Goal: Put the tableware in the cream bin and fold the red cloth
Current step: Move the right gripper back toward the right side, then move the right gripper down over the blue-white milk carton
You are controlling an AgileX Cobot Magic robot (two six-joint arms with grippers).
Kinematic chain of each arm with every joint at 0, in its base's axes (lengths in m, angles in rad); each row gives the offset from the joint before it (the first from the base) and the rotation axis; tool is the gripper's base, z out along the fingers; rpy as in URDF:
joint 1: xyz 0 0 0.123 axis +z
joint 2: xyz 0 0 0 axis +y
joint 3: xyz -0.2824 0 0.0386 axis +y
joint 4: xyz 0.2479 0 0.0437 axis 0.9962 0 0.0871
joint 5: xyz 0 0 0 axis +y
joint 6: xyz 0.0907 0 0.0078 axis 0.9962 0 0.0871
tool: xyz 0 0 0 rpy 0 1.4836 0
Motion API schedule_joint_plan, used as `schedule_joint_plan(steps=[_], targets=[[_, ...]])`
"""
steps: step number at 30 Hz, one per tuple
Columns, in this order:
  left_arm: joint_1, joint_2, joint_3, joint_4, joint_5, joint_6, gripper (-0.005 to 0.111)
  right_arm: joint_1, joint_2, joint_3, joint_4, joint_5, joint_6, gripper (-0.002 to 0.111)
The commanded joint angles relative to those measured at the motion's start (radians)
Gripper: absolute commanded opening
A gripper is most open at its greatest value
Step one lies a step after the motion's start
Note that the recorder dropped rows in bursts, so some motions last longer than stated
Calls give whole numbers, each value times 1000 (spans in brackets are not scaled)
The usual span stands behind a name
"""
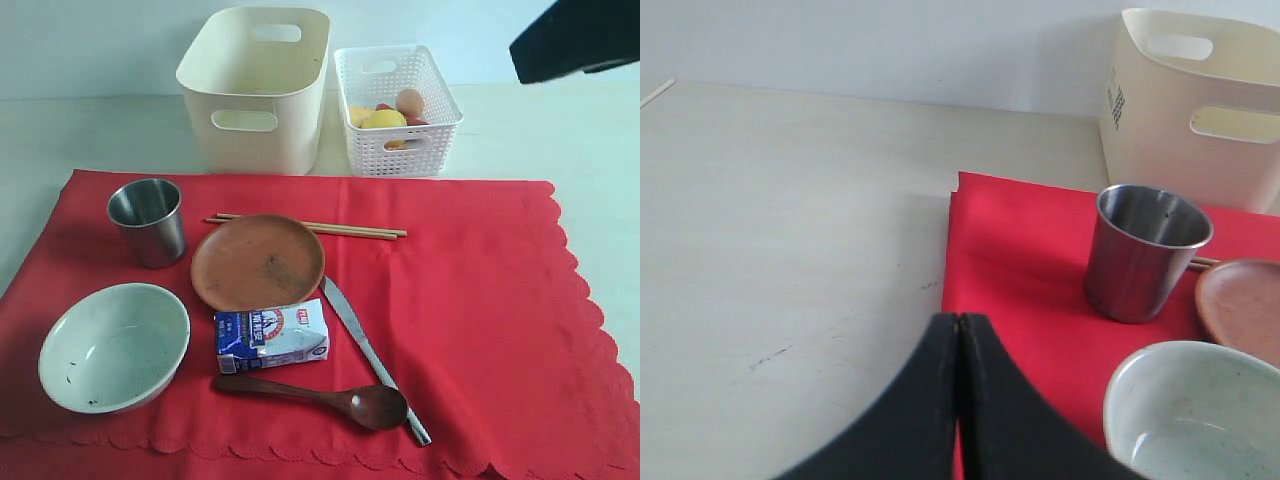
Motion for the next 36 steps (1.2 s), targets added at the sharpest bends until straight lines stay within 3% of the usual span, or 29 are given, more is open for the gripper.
schedule_joint_plan(steps=[1,17,23,28,33,36], targets=[[4,-6,3,-5,-9,0,0,-3,-58,77,10,-23,-27,59],[4,-6,3,-5,-9,0,0,-3,-21,221,97,-90,-67,59],[4,-6,3,-5,-9,0,0,-3,101,221,392,-92,-408,59],[4,-6,3,-5,-9,0,0,1,202,221,395,-92,-610,59],[4,-6,3,-5,-9,0,0,100,304,221,393,-97,-1011,59],[4,-6,3,-5,-9,0,0,149,349,221,395,-115,-1125,59]])
